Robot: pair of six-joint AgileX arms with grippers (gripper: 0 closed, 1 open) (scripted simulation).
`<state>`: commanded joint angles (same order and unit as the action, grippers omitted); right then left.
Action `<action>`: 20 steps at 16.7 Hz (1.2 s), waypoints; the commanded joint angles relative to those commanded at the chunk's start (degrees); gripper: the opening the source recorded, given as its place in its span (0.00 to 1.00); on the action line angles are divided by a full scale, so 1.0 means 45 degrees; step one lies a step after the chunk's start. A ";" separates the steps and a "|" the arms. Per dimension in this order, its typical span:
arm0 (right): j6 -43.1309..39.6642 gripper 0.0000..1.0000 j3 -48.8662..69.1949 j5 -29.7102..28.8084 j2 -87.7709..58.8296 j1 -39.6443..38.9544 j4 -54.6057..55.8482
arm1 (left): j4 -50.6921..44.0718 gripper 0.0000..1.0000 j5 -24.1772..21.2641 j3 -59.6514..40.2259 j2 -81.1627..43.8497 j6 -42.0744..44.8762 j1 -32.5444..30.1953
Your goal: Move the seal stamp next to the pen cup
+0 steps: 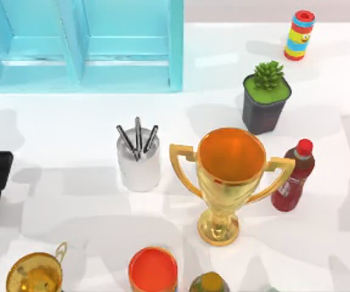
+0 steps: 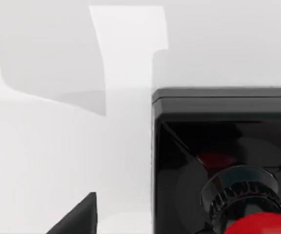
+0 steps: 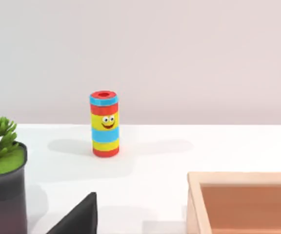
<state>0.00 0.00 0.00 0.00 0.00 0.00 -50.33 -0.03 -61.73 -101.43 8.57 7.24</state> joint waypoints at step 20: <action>0.0000 1.00 0.0000 0.0000 0.0000 0.0000 0.0000 | 0.0000 0.00 0.0000 0.0000 0.0000 0.0000 0.0000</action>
<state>0.00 0.00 0.00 0.00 0.00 0.00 -50.33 -0.03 -61.73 -101.43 8.57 7.24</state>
